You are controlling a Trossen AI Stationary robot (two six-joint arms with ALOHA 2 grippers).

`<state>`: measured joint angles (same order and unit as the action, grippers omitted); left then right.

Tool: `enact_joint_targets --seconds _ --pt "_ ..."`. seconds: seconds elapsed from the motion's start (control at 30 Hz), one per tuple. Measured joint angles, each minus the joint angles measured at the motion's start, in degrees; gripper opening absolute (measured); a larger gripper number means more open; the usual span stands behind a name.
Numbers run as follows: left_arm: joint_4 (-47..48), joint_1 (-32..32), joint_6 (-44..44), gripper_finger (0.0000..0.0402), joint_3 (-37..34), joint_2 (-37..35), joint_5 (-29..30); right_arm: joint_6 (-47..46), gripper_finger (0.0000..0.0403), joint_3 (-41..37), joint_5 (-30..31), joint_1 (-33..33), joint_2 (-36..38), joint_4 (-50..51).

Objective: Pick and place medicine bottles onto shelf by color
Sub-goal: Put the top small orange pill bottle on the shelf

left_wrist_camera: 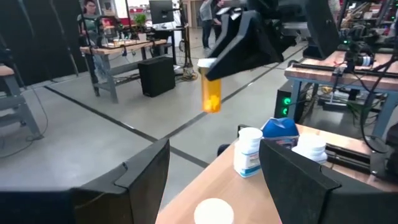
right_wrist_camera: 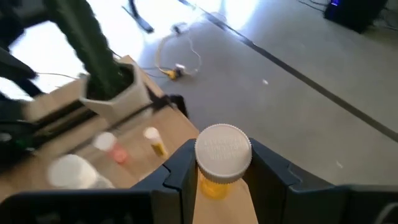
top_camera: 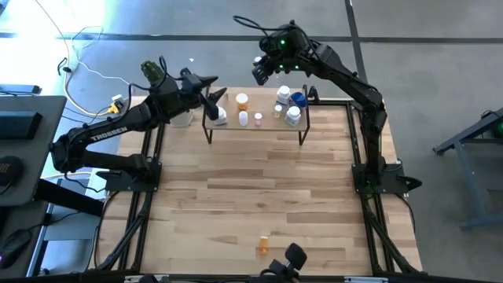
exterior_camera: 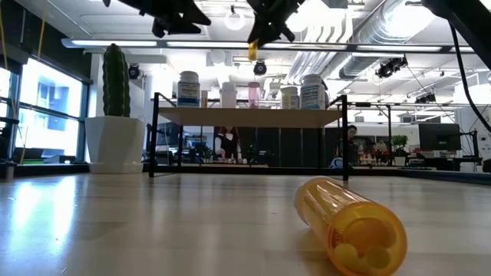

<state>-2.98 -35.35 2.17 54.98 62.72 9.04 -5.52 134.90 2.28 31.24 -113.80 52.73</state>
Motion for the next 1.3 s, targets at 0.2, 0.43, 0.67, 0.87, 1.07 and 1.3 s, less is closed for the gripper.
enact_joint_targets --seconds 0.2,0.43,0.67,0.87,1.07,1.3 --pt "0.07 -1.11 0.00 0.0239 0.00 0.00 -0.01 -1.04 0.0101 -4.68 3.36 -0.33 0.11 1.07" --pt "0.13 -1.51 0.02 0.0239 0.00 0.01 -0.01 -2.67 0.0101 -11.58 3.15 -1.51 0.68 -2.33" --pt "0.17 -1.51 0.02 0.0239 0.00 0.04 -1.38 -3.52 0.0101 -14.97 3.70 -3.13 0.95 -3.69" --pt "0.17 -1.51 0.02 0.0239 0.00 0.04 -1.40 -4.52 0.0101 -19.10 6.57 -4.10 3.80 -1.80" --pt "0.15 -1.50 0.00 0.0239 0.00 0.04 -1.44 -4.63 0.0101 -29.65 8.25 -5.17 12.71 -7.10" --pt "0.17 -1.49 -0.27 0.0239 0.00 0.04 -1.46 -7.38 0.0101 -45.82 8.01 -5.75 21.59 -31.39"
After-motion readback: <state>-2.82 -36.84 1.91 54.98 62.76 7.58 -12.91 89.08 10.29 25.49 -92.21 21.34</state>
